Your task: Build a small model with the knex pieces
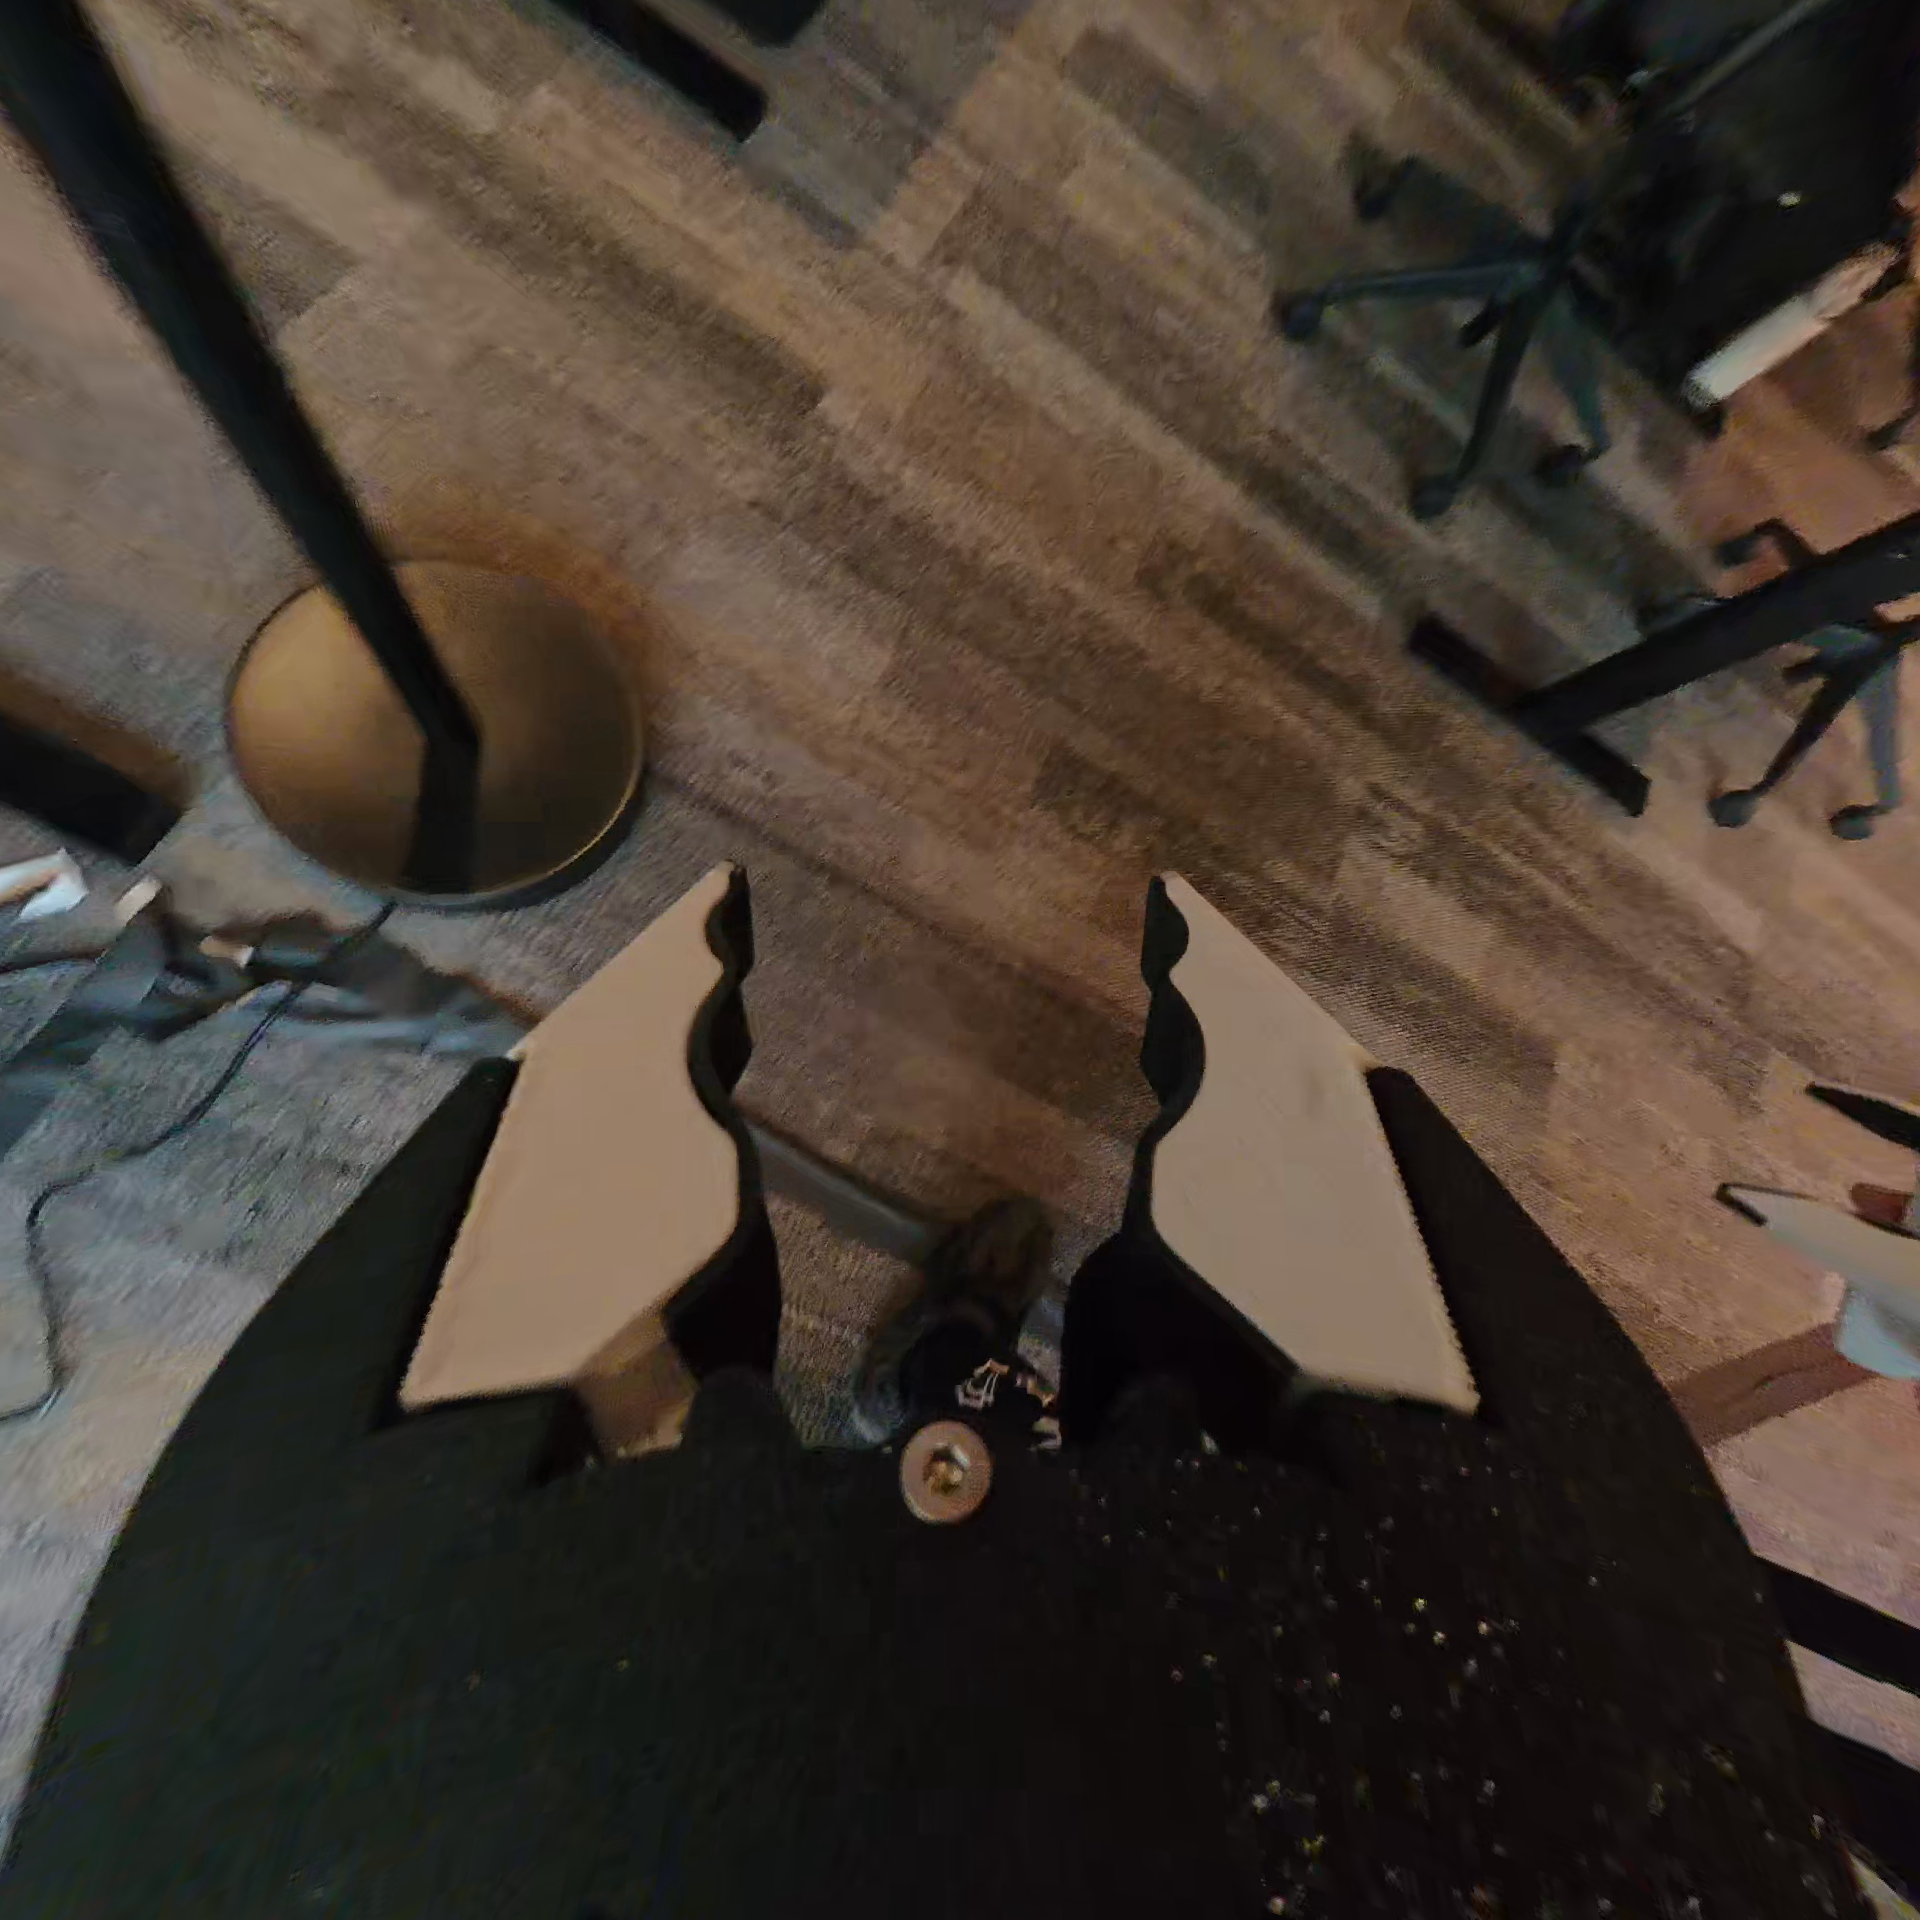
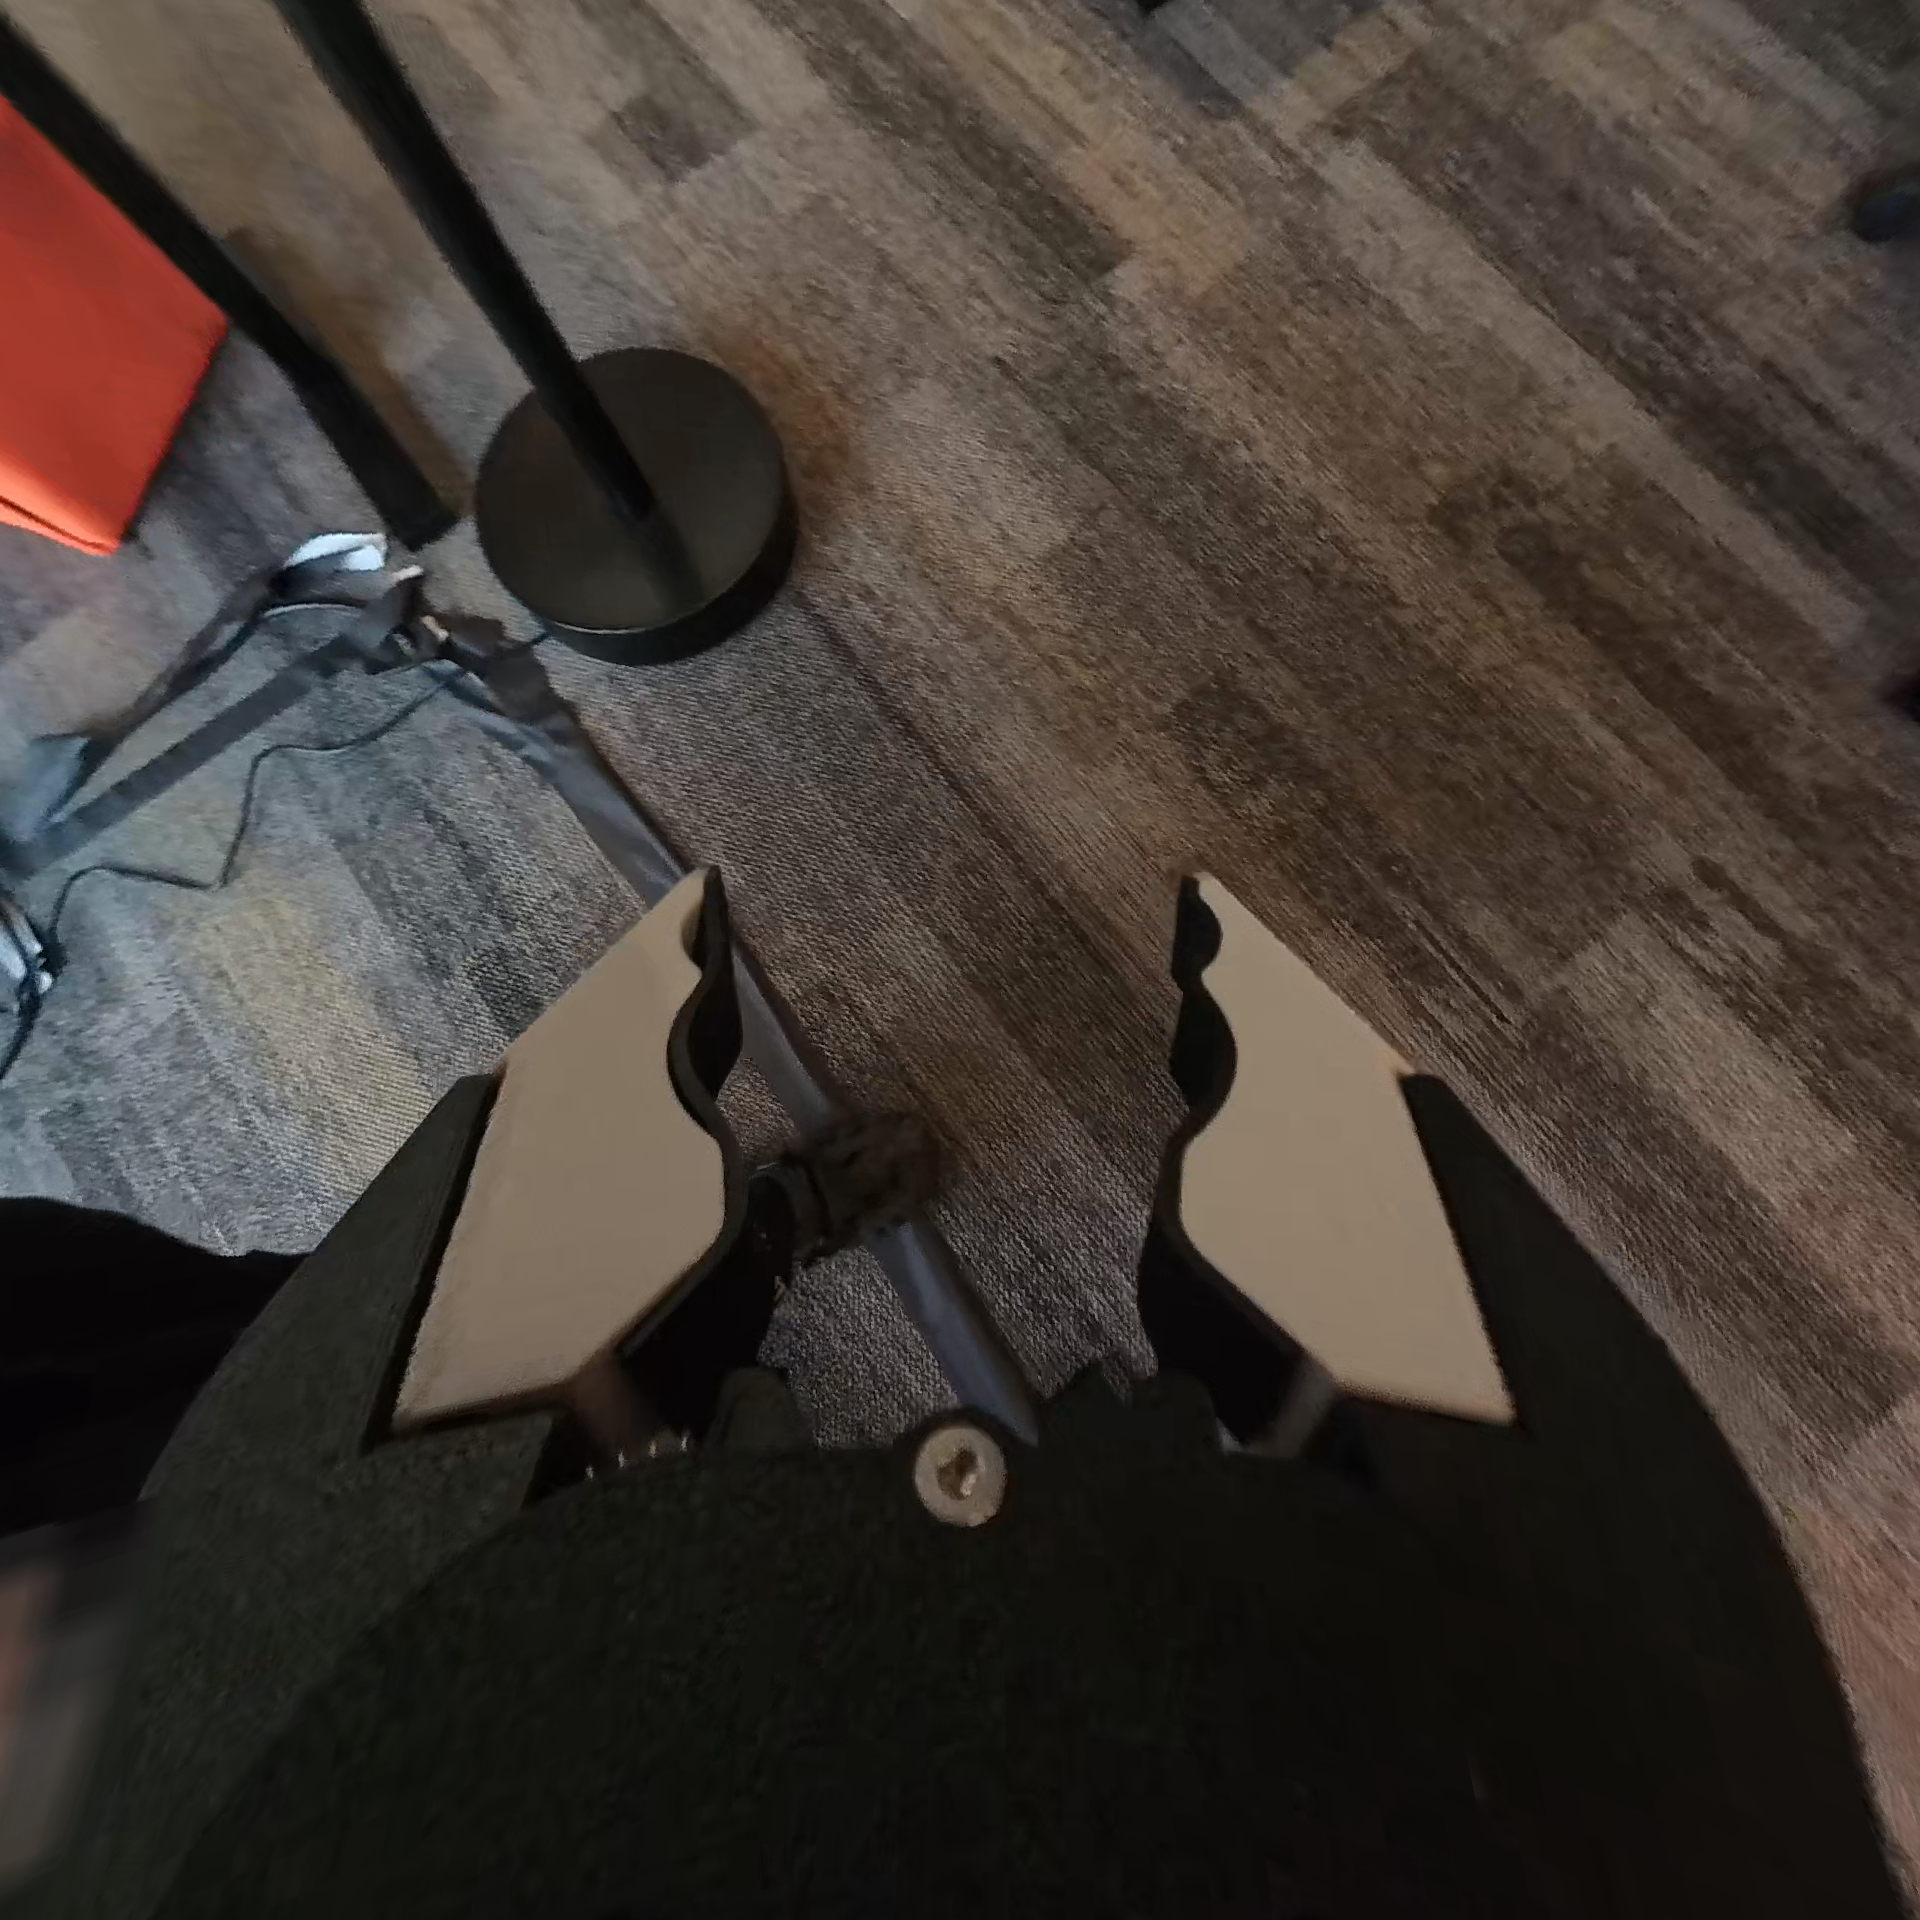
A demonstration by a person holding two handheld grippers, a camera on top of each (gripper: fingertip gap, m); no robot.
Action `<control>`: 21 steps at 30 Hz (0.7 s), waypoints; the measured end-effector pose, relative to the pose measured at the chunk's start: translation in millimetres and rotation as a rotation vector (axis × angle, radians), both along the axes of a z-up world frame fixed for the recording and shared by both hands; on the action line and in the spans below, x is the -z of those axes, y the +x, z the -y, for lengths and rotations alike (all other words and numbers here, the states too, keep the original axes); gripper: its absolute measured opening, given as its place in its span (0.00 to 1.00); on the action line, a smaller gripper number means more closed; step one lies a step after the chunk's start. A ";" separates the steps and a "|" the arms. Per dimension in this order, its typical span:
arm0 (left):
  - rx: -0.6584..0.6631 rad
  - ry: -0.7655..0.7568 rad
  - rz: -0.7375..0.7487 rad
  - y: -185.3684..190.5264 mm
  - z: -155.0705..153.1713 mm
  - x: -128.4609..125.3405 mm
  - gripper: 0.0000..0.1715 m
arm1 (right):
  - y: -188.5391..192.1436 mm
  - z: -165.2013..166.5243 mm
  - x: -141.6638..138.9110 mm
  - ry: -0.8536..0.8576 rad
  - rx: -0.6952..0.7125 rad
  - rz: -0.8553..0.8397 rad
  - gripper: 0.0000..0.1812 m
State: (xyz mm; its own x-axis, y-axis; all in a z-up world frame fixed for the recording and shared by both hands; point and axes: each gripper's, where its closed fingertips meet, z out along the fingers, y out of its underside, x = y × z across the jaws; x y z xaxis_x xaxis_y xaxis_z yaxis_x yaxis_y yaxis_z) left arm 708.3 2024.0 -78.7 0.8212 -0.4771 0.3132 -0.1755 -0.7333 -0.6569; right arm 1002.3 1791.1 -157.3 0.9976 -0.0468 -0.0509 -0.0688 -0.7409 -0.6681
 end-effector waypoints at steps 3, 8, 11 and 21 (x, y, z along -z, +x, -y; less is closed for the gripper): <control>0.111 0.054 0.017 70.2 -17.6 -18.0 0.43 | 30.0 8.8 -4.1 -0.004 0.077 -0.017 0.46; 0.288 0.107 0.047 179.1 -41.3 -44.4 0.42 | 60.5 15.7 -17.2 0.026 0.215 -0.057 0.47; 0.420 0.122 0.050 246.3 -49.9 -48.4 0.42 | 82.8 28.5 -19.9 0.024 0.328 -0.056 0.47; 0.701 0.123 0.122 441.1 -109.0 -34.0 0.43 | 200.9 33.1 -39.1 -0.054 0.640 0.059 0.47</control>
State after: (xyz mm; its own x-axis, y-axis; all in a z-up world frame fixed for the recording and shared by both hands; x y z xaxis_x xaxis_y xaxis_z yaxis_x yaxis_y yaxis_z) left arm 1149.4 2133.0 -44.7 0.2719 -0.9164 0.2938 -0.4975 -0.3952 -0.7723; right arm 1203.2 1758.0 -118.2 0.7725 -0.6347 0.0225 -0.4728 -0.5983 -0.6469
